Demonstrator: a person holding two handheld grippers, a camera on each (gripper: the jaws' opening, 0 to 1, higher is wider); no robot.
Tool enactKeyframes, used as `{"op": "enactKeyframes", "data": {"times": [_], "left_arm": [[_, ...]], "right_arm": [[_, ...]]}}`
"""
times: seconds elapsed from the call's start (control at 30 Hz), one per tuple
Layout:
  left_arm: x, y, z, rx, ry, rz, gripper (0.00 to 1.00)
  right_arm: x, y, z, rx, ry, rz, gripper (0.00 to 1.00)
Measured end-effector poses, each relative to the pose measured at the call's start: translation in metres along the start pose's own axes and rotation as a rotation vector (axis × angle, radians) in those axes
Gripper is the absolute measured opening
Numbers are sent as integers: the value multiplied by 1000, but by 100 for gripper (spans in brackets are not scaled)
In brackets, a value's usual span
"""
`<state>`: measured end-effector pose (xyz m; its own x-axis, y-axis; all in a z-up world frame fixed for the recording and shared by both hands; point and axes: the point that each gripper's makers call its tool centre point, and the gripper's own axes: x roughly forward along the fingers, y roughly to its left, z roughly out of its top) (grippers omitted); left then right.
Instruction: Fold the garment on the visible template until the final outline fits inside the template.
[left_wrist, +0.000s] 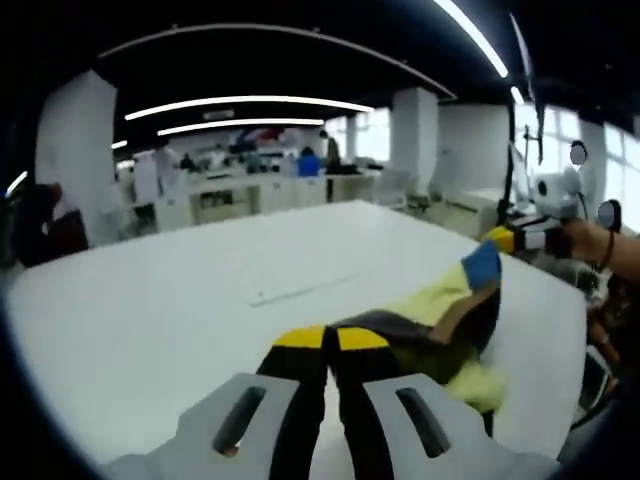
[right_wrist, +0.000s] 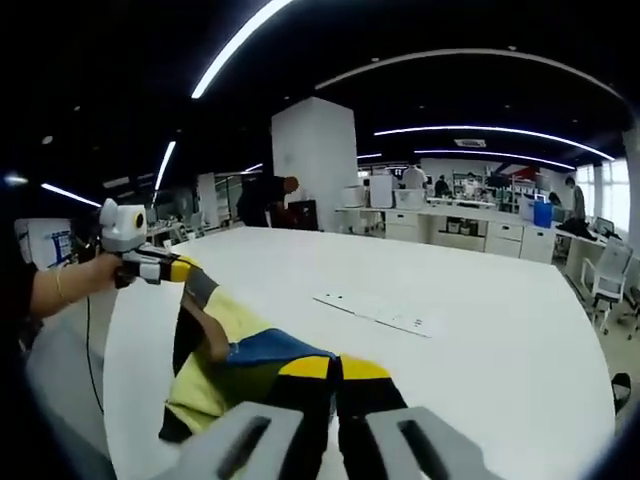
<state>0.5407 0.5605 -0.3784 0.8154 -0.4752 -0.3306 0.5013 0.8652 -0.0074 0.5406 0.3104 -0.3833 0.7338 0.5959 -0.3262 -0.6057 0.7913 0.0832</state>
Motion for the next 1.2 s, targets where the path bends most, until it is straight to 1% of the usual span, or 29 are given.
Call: {"op": "enactKeyframes", "data": {"times": [0.03,0.1,0.13,0.17,0.2,0.3,0.33,0.37,0.43,0.47,0.5,0.53,0.57,0.63,0.67,0.73,0.8,0.83,0.87,0.9,0.93,0.97,1.0,1.07,1.2], "left_arm": [[8,7,-4,-10,7,12,0],[17,13,-8,-32,12,14,0],[25,18,-12,-60,15,18,0],[29,18,-14,-68,19,16,0],[37,21,-17,-64,20,16,0],[54,25,-26,-52,46,15,0],[61,28,-32,-57,65,19,0],[63,29,-34,-58,70,19,0],[75,35,-46,-41,97,35,0],[79,38,-54,-41,129,49,0],[87,40,-61,-37,144,45,0],[91,41,-65,-37,146,46,0],[95,42,-71,-43,163,52,0],[101,44,-76,-35,172,58,0],[103,44,-78,-34,178,62,0],[109,46,-84,-32,191,67,0],[115,47,-89,-36,203,66,0],[118,50,-93,-36,210,66,0],[120,52,-97,-31,231,76,0],[120,58,-103,-8,262,102,0],[121,61,-107,54,295,124,0],[123,61,-107,74,299,129,0],[127,59,-108,55,301,120,0],[130,58,-106,48,296,120,0],[134,60,-107,72,308,135,1]], "right_arm": [[4,-4,-1,10,-1,-4,0],[15,-13,-3,39,-6,-7,0],[23,-20,-6,65,-5,-14,0],[27,-23,-7,68,-5,-16,0],[34,-29,-10,90,2,-25,0],[50,-39,-18,101,18,-30,0],[55,-41,-21,112,26,-32,0],[59,-45,-24,117,32,-36,0],[70,-55,-36,144,54,-56,0],[76,-59,-44,166,69,-61,0],[80,-61,-48,166,73,-64,0],[84,-63,-52,168,79,-69,0],[90,-66,-59,181,97,-74,0],[97,-71,-68,182,113,-83,0],[99,-72,-72,188,124,-88,0],[104,-74,-76,196,127,-96,0],[109,-79,-82,240,139,-128,0],[111,-82,-87,248,153,-143,0],[113,-84,-91,269,165,-156,0],[113,-85,-96,294,184,-164,0],[115,-87,-103,325,203,-177,0],[116,-87,-105,328,206,-181,0],[117,-86,-105,317,203,-178,0],[119,-85,-107,315,207,-178,0],[119,-84,-109,313,219,-173,0]]}}
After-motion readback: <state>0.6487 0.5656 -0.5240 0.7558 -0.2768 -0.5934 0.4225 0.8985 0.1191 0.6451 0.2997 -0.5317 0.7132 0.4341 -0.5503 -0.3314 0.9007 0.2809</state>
